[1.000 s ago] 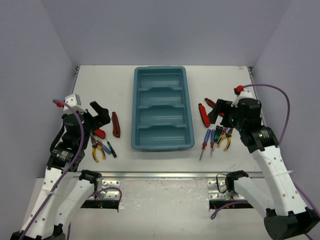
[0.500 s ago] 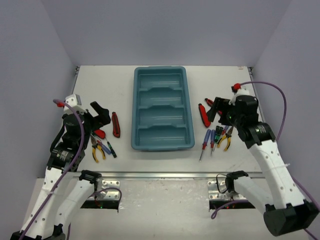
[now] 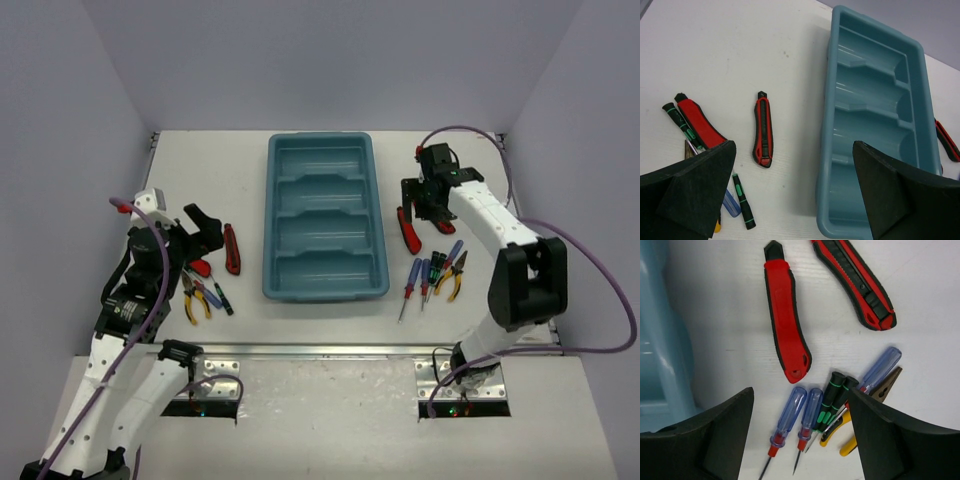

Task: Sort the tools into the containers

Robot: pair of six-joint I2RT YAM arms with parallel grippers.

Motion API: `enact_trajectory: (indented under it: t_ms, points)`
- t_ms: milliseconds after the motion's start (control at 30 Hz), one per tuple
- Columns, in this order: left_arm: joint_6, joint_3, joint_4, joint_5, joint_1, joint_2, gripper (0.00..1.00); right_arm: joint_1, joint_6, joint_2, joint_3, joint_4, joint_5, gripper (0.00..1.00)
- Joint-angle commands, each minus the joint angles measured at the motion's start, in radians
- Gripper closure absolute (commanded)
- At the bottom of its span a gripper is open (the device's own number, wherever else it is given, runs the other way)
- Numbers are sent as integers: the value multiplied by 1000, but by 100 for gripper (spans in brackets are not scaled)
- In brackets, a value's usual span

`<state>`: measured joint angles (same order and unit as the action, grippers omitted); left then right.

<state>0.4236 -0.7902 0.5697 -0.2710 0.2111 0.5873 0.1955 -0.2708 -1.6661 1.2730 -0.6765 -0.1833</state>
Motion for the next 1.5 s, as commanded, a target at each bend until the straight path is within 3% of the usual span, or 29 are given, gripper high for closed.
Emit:
enact_trajectory:
  t_ms: [0,267,367,533,700,900,1067,1200,1267,1367,1467]
  points:
    - [-11,2,-44,25,16,-7,0,-10,94,-133,61,27,21,29]
    - [-19,2,-50,47,19,-1,0,-16,135,-364,87,66,90,44]
    - [-20,4,-53,49,25,-4,0,-18,149,-390,86,74,80,57]
    - [-23,3,-55,61,26,5,0,-31,136,-351,86,71,86,86]
    - [-23,3,-57,64,25,5,0,-31,110,-227,101,69,25,100]
    - [-26,3,-60,78,25,14,0,-6,150,-50,124,173,70,100]
    - [-26,7,-64,76,25,-6,0,77,383,-11,134,360,44,100]
    - [-26,8,-66,73,25,-15,0,134,571,-36,134,529,66,100]
    - [-26,9,-67,72,25,-12,0,163,653,-86,212,590,81,100]
    - [-26,9,-66,72,25,-7,0,191,817,-182,290,633,177,100]
    - [-26,11,-65,72,25,-7,0,199,954,-242,302,779,260,100]
